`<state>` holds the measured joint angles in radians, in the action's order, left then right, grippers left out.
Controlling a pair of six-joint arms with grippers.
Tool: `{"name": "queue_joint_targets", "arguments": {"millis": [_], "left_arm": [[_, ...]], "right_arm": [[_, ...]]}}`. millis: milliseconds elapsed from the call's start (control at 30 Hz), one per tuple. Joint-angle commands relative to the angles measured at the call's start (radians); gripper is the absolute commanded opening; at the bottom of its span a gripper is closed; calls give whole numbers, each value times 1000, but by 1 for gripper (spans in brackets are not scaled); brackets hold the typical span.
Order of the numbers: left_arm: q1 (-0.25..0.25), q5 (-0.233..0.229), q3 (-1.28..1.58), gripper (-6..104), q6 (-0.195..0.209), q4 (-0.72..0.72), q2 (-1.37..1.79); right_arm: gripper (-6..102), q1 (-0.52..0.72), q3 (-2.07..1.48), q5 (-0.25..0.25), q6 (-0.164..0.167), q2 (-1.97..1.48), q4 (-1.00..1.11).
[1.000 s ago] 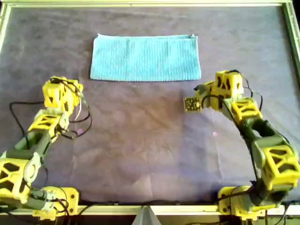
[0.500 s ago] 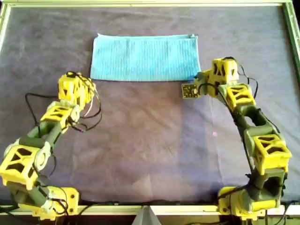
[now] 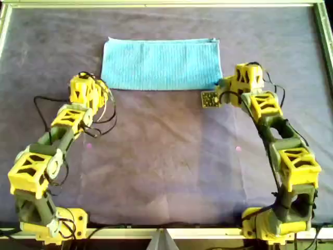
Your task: Fold a cloth
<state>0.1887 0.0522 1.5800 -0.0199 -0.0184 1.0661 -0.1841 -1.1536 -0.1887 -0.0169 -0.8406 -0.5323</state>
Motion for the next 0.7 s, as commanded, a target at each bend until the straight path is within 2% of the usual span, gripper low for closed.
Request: {"name": "queue_joint_targets", "arguments": {"millis": [0,500,667], "left_arm": [[20,3,-94,53,5,-2,9],[20,3,-249,53,5,-2,-106],[20,18,-249,51,5,-2,-121]], "right_arm": [[53,-9,147,2,5,20,-20],[53,-9,235,-11,5,71,-20],[53,-9,235,-11,5,72,-20]]}}
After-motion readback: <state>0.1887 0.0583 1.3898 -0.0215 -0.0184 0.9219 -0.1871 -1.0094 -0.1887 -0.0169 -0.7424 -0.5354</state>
